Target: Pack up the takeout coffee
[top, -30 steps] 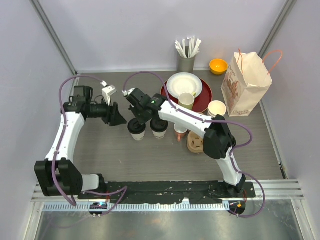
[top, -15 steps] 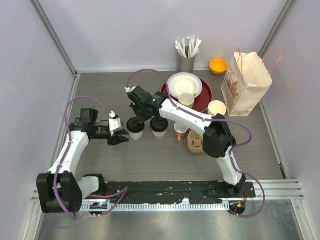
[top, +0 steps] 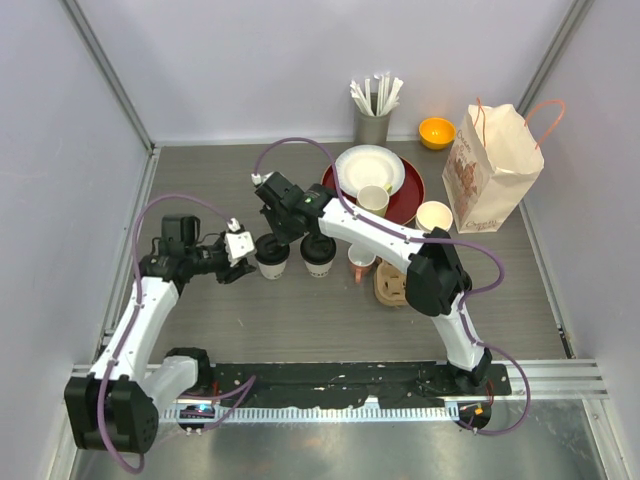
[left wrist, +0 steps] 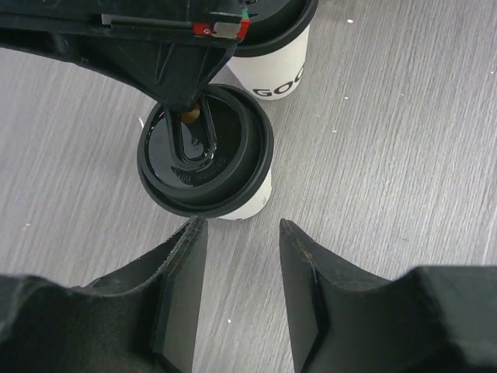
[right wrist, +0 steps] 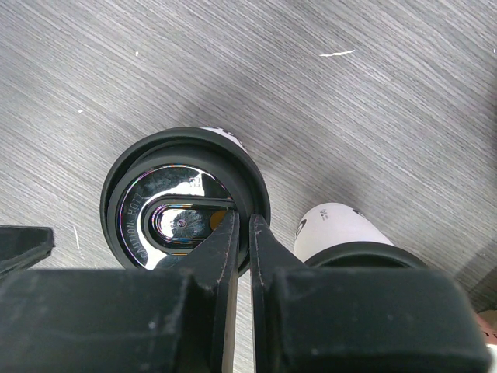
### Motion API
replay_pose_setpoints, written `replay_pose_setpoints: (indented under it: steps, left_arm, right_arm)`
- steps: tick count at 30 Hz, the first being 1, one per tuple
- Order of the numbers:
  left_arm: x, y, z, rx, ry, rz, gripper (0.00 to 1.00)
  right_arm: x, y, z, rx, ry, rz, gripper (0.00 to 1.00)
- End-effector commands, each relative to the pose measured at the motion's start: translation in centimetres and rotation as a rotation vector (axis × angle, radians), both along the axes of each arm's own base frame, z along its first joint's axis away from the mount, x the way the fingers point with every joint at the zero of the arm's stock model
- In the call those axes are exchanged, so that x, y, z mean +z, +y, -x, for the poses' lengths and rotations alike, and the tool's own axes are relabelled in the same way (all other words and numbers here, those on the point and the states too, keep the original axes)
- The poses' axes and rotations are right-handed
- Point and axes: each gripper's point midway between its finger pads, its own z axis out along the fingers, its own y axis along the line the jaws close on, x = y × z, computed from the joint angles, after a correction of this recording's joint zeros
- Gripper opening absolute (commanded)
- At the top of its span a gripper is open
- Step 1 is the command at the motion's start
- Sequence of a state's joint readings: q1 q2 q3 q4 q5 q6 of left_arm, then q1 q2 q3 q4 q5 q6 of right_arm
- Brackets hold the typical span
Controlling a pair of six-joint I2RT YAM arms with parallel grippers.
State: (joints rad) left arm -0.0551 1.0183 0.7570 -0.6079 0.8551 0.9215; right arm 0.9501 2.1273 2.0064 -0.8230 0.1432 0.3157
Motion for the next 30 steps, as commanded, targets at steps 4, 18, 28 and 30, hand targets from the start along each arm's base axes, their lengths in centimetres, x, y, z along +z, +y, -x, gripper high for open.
replay_pose_setpoints:
  steps: [4, 18, 28, 30]
  left_arm:
    - [-0.3, 0.3, 0.0, -0.089, -0.209, -0.092, 0.51]
    - [-0.9, -3.1, 0.0, -0.26, -0.422, -0.015, 0.49]
    - [-1.5, -3.4, -0.4, -0.237, -0.411, -0.04, 0.39]
    - [-2.2, -3.1, -0.6, -0.228, -0.399, -0.059, 0.37]
  right_arm:
    - [2.0, 0.8, -0.9, -0.021, -0.058, -0.049, 0.01]
    - [2.0, 1.1, -0.8, -0.02, -0.091, -0.042, 0.01]
    - [2.1, 1.1, -0.7, -0.017, -0.092, -0.039, 0.01]
    - [1.8, 1.1, -0.6, -0.015, -0.082, -0.032, 0.01]
